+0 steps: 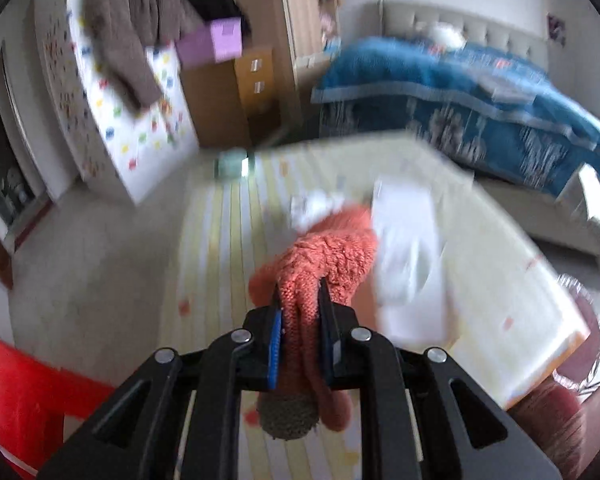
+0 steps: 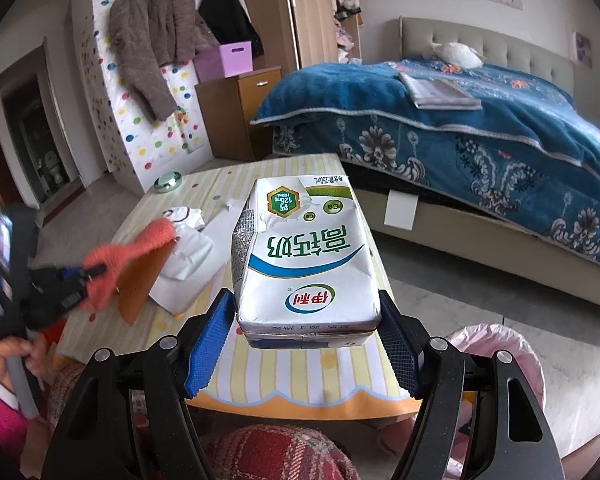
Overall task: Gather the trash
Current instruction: 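Carry the milk carton and orange glove over the bin and open both tools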
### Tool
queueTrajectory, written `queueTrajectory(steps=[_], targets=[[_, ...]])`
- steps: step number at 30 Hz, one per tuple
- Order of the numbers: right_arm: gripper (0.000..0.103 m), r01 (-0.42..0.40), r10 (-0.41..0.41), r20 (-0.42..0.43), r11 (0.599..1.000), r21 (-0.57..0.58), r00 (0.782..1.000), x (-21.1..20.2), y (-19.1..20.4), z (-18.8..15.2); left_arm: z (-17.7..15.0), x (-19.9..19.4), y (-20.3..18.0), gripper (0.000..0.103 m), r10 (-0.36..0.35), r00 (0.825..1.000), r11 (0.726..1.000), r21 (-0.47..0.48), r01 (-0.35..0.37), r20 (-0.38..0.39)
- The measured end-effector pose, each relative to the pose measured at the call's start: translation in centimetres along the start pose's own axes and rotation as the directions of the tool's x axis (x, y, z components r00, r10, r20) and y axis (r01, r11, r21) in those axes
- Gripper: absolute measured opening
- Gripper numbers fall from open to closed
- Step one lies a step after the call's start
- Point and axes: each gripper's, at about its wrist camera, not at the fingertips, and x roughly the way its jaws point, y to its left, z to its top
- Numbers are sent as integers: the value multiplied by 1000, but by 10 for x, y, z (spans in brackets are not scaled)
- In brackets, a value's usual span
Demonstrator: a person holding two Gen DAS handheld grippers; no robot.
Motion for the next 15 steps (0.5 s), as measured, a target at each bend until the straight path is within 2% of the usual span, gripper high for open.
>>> queueTrajectory(steps=[2,8,12,15], targets=[[70,4,-4,9,1000,-3,1000,-2,1,1,18,-19,-3,13,-33,997,999,16,32,75],[70,-2,2,18,1000,3,1000,-6,-2,4,60,-55,-23,13,-151,969,988,37,147,193],[70,-13,13,23,1000,9,1000,-7,-4,4,69,-61,-48,13,-252,947,968,65,244,200],[70,-14,14,20,1000,7,1000,-7,-4,2,59,-52,-71,13,-245,954,967,115,228,171]])
